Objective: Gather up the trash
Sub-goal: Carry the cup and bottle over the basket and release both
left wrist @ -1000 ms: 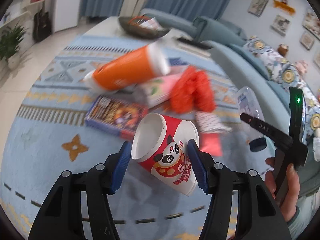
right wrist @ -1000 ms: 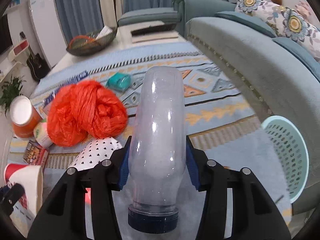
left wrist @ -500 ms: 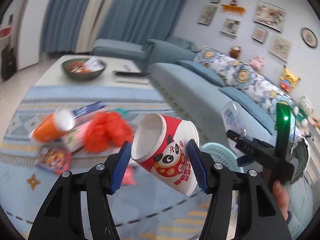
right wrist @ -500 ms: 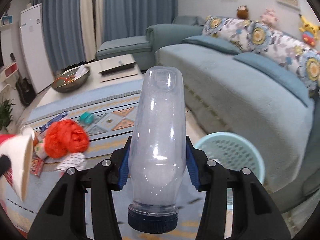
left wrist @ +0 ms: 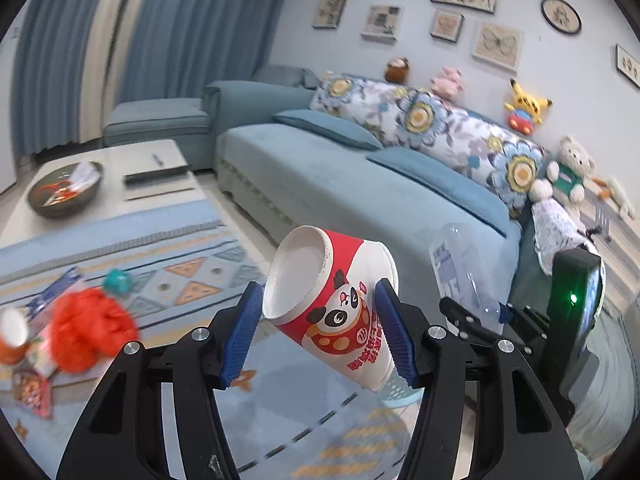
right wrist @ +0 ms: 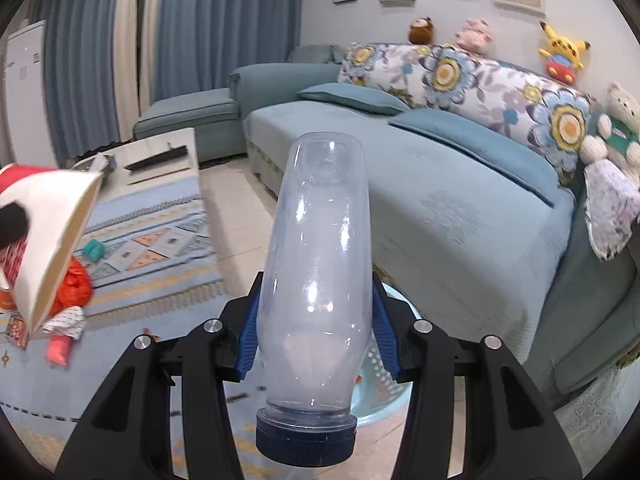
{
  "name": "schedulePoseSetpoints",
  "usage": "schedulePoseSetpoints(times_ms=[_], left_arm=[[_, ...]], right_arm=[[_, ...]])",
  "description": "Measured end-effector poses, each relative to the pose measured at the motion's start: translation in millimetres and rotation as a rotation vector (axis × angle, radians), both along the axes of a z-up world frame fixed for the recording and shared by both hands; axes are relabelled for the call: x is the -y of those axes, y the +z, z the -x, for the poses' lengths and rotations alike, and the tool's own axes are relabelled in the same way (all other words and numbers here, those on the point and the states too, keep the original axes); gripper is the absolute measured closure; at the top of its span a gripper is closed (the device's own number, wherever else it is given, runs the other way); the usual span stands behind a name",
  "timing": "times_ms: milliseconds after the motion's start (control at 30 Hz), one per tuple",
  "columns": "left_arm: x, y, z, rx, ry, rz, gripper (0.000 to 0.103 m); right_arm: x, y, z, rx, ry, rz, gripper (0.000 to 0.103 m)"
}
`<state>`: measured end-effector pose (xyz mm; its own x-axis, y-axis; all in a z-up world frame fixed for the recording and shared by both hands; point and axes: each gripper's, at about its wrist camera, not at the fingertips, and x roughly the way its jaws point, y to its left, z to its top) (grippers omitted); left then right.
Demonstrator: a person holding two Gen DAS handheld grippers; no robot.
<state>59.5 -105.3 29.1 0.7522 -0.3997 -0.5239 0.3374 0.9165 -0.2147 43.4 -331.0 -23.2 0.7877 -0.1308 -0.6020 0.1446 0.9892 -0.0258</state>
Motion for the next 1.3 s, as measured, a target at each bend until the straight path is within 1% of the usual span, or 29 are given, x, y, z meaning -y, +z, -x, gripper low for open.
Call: schedulePoseSetpoints(times_ms=[133,200,267,333,400,533,633,733,767,800,867,900,933,1000,1133,1300], left_arm=[[33,-26,-29,-0.039,-0.046,-0.036,0.047],[45,-41,-41,-0.057,-0.068,-0.051,0.047],[57,-61,-53,-0.093,-0.091,-0.066,0.047],[71,-86,-65,-0.137,-0.109,-0.100,0.047],[85,-103,-75,-0.171,-0.125,-0.126,0.047],[100,-129,-84,-0.217,-0.149,-0.140,0.047],[112,-144,-89,-0.248,-0.157,-0.159,0.045],[115,-153,-92,-0.267,-0.159,-0.174,0.044],[114,-154,-92,-0.273,-0.155,-0.170,0.042],[112,-155,-92,-0.277,-0.153,-0.164,0.037],[106,-154,-89,-0.269,-0.148,-0.159,0.034],[103,-152,-88,-0.264,-0.145,-0.155,0.031],[99,-149,-87,-0.259,-0.140,-0.151,0.030],[89,-143,-85,-0.251,-0.125,-0.145,0.030],[67,-126,-77,-0.230,-0.103,-0.124,0.030],[26,-104,-60,-0.199,-0.045,-0.094,0.030]], right_arm=[[28,-27,-7,-0.042,-0.054,-0.022,0.058],[38,-46,-11,-0.075,-0.082,-0.026,0.058],[48,-68,-16,-0.118,-0.107,-0.039,0.058],[54,-85,-19,-0.153,-0.130,-0.055,0.058],[61,-105,-22,-0.199,-0.156,-0.084,0.058],[71,-134,-28,-0.268,-0.167,-0.204,0.058],[77,-148,-31,-0.307,-0.192,-0.228,0.057],[79,-152,-35,-0.318,-0.198,-0.237,0.057],[79,-153,-36,-0.324,-0.195,-0.239,0.057],[79,-152,-37,-0.323,-0.186,-0.244,0.057],[76,-148,-36,-0.311,-0.166,-0.240,0.057],[74,-145,-35,-0.297,-0.157,-0.233,0.053],[73,-141,-34,-0.286,-0.155,-0.227,0.045],[71,-134,-32,-0.266,-0.150,-0.216,0.043],[63,-119,-28,-0.239,-0.140,-0.190,0.043],[46,-97,-23,-0.210,-0.115,-0.188,0.043]])
